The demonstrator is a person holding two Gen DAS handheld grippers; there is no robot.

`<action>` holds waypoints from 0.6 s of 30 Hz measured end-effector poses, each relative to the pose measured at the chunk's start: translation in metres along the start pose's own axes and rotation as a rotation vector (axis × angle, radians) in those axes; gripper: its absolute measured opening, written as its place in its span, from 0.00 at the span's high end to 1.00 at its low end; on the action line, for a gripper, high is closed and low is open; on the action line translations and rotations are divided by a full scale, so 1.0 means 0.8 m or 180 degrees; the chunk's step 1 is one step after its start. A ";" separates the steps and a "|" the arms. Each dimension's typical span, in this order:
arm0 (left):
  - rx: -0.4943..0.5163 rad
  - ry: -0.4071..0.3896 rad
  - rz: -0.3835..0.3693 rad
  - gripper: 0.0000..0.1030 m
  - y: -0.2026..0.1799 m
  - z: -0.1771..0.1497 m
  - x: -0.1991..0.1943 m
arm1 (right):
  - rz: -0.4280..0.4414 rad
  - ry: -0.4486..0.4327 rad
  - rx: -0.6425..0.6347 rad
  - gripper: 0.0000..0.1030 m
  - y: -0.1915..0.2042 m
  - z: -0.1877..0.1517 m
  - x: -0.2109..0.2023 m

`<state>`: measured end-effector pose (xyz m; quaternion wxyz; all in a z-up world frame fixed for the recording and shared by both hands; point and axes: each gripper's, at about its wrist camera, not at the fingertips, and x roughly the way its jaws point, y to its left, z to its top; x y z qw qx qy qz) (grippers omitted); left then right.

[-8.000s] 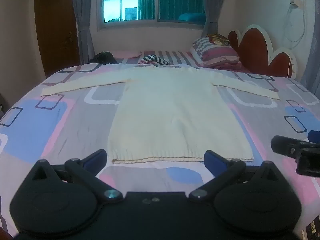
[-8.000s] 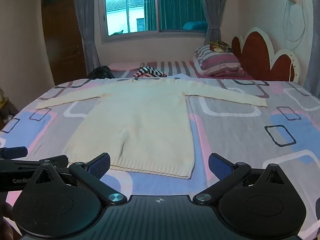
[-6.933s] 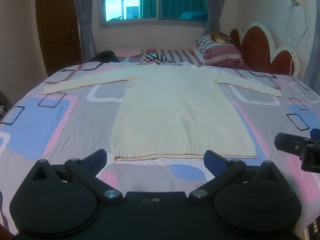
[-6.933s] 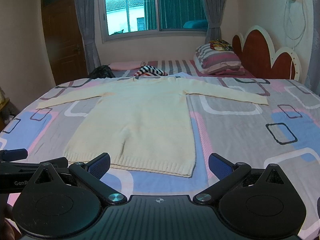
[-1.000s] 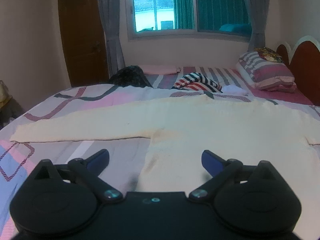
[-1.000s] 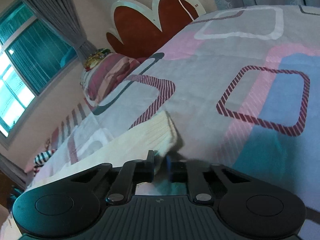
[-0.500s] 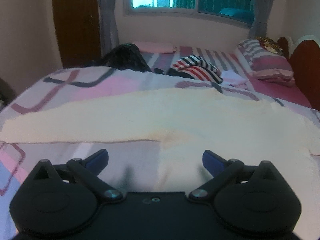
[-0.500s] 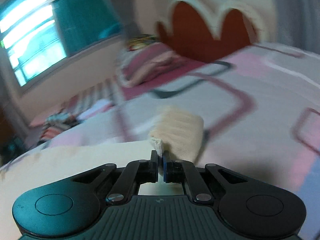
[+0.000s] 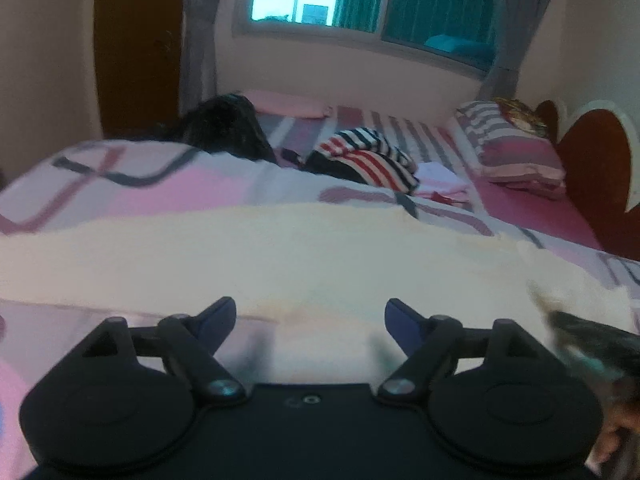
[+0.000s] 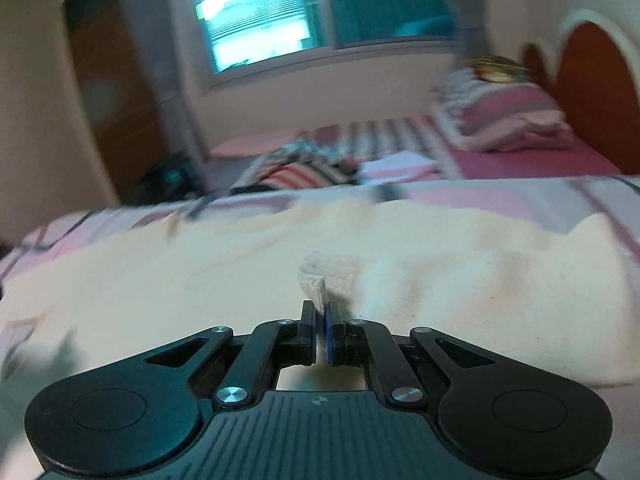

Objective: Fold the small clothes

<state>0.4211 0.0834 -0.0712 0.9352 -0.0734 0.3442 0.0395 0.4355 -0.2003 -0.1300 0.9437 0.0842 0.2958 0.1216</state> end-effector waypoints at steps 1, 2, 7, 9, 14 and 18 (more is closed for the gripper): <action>0.0023 0.0013 -0.0046 0.22 -0.005 -0.004 0.002 | 0.0046 0.0013 -0.0073 0.96 0.015 -0.003 0.005; 0.0043 0.0026 -0.0087 0.22 -0.010 -0.007 0.005 | 0.0120 0.0045 -0.0133 0.96 0.026 -0.006 0.011; 0.0055 0.0121 -0.0338 0.22 -0.036 -0.011 0.028 | 0.0390 0.0039 -0.0453 0.54 0.059 -0.015 0.019; 0.0043 0.0156 -0.0527 0.24 -0.054 -0.009 0.038 | 0.0266 -0.0095 -0.0342 0.54 0.048 -0.012 0.001; 0.0132 0.0317 -0.1053 0.45 -0.125 -0.007 0.080 | -0.0294 -0.0224 0.0244 0.58 -0.032 -0.006 -0.032; 0.0243 0.0587 -0.1217 0.58 -0.178 -0.018 0.124 | -0.0526 -0.0291 0.0543 0.59 -0.081 -0.008 -0.050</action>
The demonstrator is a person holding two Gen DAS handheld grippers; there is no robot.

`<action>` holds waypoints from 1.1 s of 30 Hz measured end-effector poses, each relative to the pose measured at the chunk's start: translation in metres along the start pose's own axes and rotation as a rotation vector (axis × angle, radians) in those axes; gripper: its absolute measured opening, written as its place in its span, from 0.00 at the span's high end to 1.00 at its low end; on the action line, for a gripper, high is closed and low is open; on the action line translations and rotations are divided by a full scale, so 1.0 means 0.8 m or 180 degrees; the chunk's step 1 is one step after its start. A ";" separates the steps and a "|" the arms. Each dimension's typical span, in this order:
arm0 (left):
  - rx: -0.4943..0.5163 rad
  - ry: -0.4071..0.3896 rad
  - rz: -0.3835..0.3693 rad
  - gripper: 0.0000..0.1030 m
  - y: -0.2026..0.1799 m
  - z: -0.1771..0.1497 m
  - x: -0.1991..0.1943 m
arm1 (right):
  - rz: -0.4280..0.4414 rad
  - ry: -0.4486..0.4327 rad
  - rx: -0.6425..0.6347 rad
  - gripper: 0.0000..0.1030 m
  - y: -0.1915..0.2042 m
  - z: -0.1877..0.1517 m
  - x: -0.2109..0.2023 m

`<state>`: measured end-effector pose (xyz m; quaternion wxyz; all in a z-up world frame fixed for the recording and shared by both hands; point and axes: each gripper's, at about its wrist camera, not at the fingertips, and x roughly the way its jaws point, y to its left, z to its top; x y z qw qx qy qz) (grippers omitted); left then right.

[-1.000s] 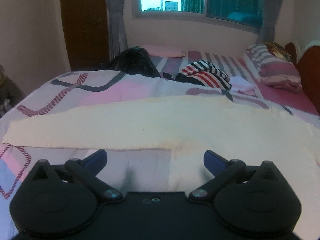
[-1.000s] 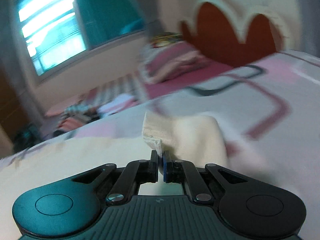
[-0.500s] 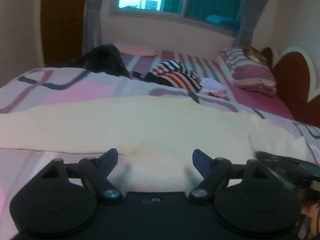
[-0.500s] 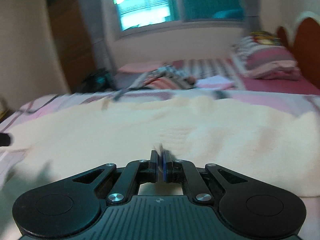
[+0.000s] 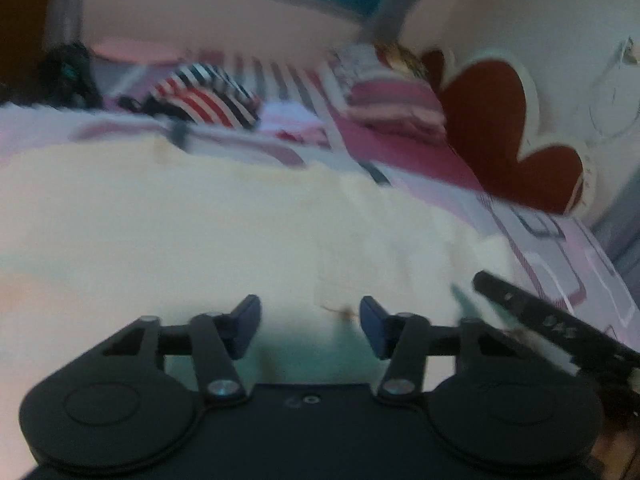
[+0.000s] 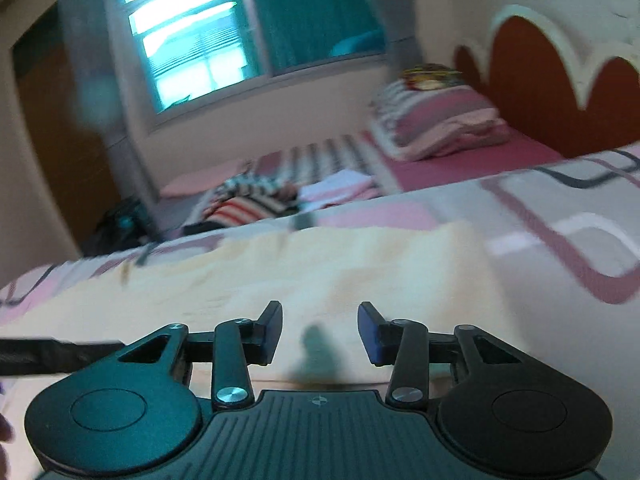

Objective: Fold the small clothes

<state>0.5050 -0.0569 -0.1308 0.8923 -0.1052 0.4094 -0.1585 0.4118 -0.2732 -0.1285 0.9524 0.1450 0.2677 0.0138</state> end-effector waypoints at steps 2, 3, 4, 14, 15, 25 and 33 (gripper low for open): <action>-0.0010 0.0090 -0.0042 0.61 -0.009 -0.002 0.025 | -0.0108 -0.0033 0.0071 0.59 -0.017 0.001 -0.004; -0.0017 0.0068 -0.0022 0.63 -0.010 -0.003 0.030 | -0.0151 -0.0036 0.0107 0.59 -0.021 0.003 -0.006; -0.0029 0.0061 -0.0037 0.66 -0.014 -0.001 0.036 | -0.0188 -0.0030 0.0168 0.59 -0.031 0.003 -0.007; 0.0159 -0.0277 0.0071 0.96 -0.009 0.009 -0.006 | -0.0425 -0.0077 0.0463 0.59 -0.062 0.006 -0.057; 0.0170 -0.0324 0.0121 0.96 -0.004 0.014 -0.014 | -0.0422 -0.0084 0.0466 0.59 -0.060 0.007 -0.058; -0.0088 -0.0479 0.0640 0.96 0.115 0.017 -0.092 | -0.0291 -0.0018 0.0417 0.59 -0.015 0.004 -0.036; -0.0200 -0.0490 0.0725 0.96 0.151 0.005 -0.110 | -0.0199 0.0023 0.0429 0.86 0.004 0.001 -0.033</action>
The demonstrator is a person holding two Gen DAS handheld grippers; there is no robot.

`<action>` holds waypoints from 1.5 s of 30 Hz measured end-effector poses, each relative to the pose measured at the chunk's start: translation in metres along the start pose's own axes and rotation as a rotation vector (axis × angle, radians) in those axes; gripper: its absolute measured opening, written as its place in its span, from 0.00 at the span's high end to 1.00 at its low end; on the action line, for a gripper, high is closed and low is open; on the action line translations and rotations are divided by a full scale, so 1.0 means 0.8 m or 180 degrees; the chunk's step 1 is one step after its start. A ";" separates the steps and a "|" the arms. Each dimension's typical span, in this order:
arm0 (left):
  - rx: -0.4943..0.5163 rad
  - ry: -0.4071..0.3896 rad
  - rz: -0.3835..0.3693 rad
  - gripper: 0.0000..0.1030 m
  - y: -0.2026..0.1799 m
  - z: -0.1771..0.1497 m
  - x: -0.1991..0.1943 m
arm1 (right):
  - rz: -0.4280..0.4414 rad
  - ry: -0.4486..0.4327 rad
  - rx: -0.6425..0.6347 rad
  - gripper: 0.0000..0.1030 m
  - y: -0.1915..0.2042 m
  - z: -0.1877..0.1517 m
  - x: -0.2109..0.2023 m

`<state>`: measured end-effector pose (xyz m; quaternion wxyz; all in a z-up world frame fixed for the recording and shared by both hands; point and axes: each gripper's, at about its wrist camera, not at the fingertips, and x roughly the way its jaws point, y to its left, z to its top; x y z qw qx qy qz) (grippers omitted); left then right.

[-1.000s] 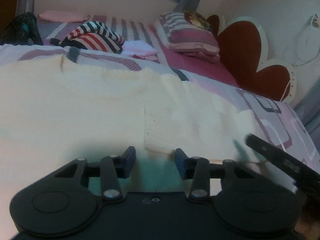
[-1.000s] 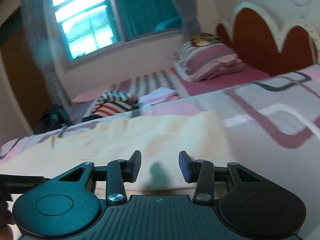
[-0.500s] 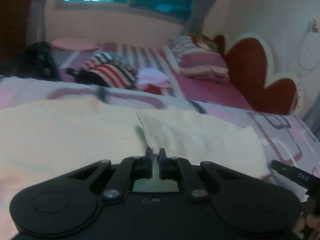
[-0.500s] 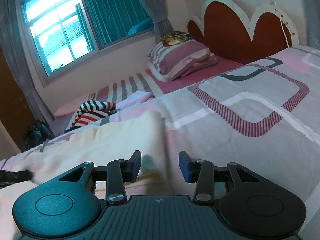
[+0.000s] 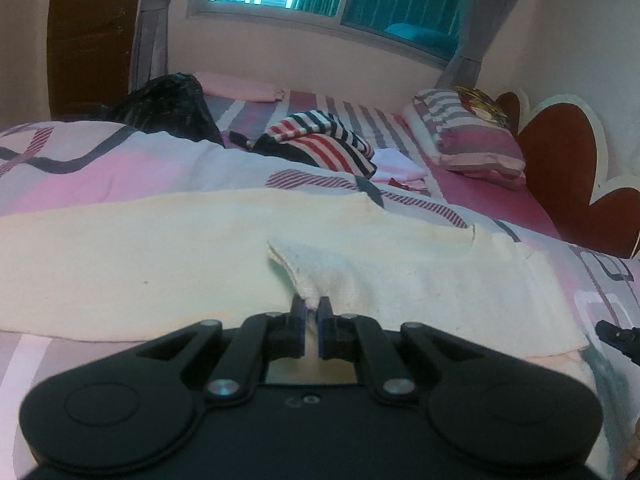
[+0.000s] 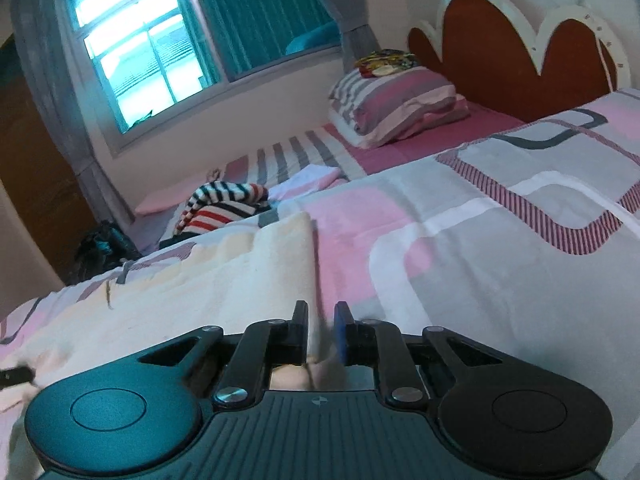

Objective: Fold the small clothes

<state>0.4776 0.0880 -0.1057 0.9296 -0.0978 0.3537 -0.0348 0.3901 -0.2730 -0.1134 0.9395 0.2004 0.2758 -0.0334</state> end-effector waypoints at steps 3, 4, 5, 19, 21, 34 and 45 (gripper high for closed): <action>0.0004 0.0015 -0.0009 0.96 0.005 0.001 0.004 | -0.0071 -0.0016 0.0106 0.86 -0.008 0.005 -0.001; 0.0015 0.0023 -0.0010 0.96 0.005 0.001 0.006 | -0.0081 -0.0015 0.0118 0.86 -0.010 0.007 -0.001; 0.0033 0.0027 -0.0006 0.96 0.005 0.000 0.008 | -0.0076 -0.0014 0.0101 0.86 -0.010 0.008 -0.002; 0.0112 0.0156 0.0106 0.88 0.017 -0.014 0.032 | 0.0078 0.0363 -0.0380 0.85 0.018 -0.021 0.032; 0.0192 0.0013 0.0373 0.71 0.015 -0.012 0.020 | 0.0091 0.0316 -0.0366 0.85 0.015 -0.016 0.026; 0.0961 0.0050 -0.0020 0.51 -0.113 -0.018 0.078 | 0.1086 0.0540 -0.1206 0.85 0.155 -0.036 0.105; 0.0917 -0.0083 0.0188 0.50 -0.041 -0.013 0.068 | 0.0160 0.0281 -0.0433 0.86 0.000 0.071 0.166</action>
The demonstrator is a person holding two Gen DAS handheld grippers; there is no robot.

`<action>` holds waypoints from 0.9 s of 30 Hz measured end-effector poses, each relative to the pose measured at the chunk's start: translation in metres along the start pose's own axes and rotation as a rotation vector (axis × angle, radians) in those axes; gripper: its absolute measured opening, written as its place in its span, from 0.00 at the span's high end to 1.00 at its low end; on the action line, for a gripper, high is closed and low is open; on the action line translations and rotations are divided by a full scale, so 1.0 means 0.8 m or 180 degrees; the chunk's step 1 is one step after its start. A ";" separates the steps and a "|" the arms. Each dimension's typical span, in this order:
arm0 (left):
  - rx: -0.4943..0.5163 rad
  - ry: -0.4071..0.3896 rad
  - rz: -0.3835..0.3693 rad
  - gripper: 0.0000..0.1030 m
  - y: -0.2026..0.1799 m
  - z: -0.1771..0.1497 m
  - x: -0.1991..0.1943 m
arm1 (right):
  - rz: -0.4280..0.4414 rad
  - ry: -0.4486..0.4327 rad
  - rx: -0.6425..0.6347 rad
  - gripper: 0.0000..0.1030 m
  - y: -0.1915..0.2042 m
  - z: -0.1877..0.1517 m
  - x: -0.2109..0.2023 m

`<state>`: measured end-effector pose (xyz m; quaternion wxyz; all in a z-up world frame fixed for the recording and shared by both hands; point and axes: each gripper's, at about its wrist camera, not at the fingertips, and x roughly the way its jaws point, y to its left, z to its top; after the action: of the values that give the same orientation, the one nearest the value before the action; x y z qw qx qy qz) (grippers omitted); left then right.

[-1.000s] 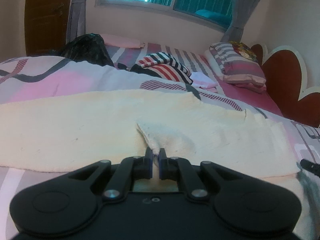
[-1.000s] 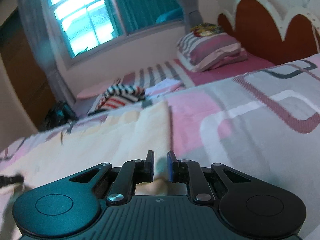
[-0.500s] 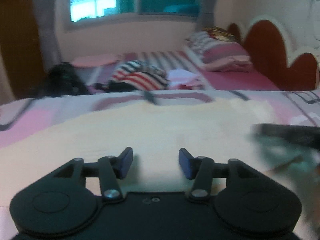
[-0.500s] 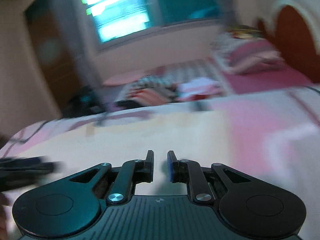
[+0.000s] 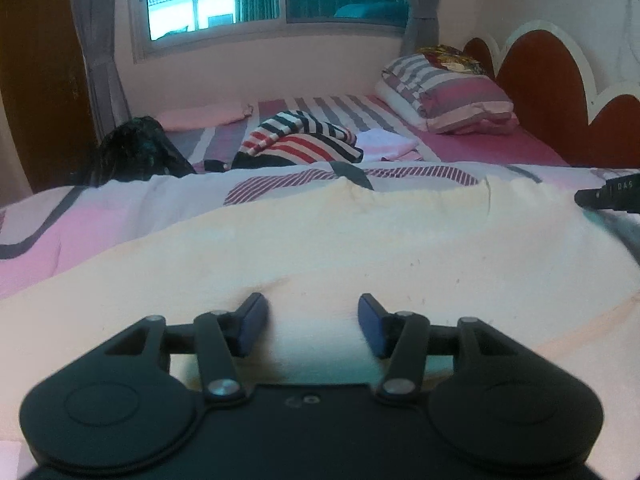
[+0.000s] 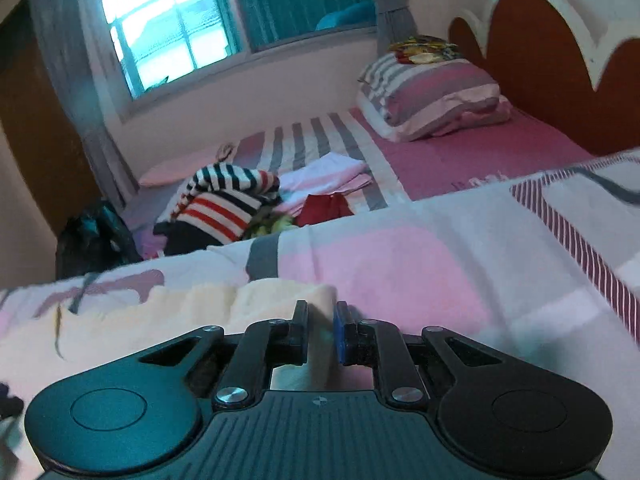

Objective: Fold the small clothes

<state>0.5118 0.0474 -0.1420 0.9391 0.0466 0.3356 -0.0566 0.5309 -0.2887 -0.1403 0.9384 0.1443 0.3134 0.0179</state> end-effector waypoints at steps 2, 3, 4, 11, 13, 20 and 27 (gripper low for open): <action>-0.0076 0.0000 -0.0017 0.50 0.003 0.001 -0.001 | -0.0027 0.0060 -0.0045 0.86 -0.003 -0.001 0.005; -0.0104 0.0018 -0.0020 0.52 0.006 0.004 0.000 | -0.0052 0.0058 -0.0079 0.86 -0.005 -0.004 0.001; -0.0130 0.0006 0.0001 0.54 0.004 0.007 -0.008 | -0.0082 0.0044 -0.0080 0.86 0.001 -0.005 -0.006; 0.0052 -0.0136 -0.0475 0.51 -0.097 0.014 -0.032 | 0.0670 0.0182 -0.0362 0.86 0.102 -0.061 -0.066; 0.0059 -0.0046 -0.0517 0.52 -0.112 0.008 -0.027 | 0.0819 0.0305 -0.0490 0.86 0.130 -0.088 -0.074; -0.0131 0.0024 -0.0093 0.50 -0.024 -0.032 -0.044 | 0.0165 0.0132 -0.0595 0.86 0.074 -0.109 -0.111; -0.0315 -0.0128 0.0004 0.51 -0.014 -0.026 -0.061 | -0.0080 0.0001 0.0006 0.86 0.032 -0.100 -0.133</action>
<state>0.4600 0.0427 -0.1278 0.9469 -0.0009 0.3190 -0.0402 0.3995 -0.2563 -0.1320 0.9384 0.1412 0.3154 0.0059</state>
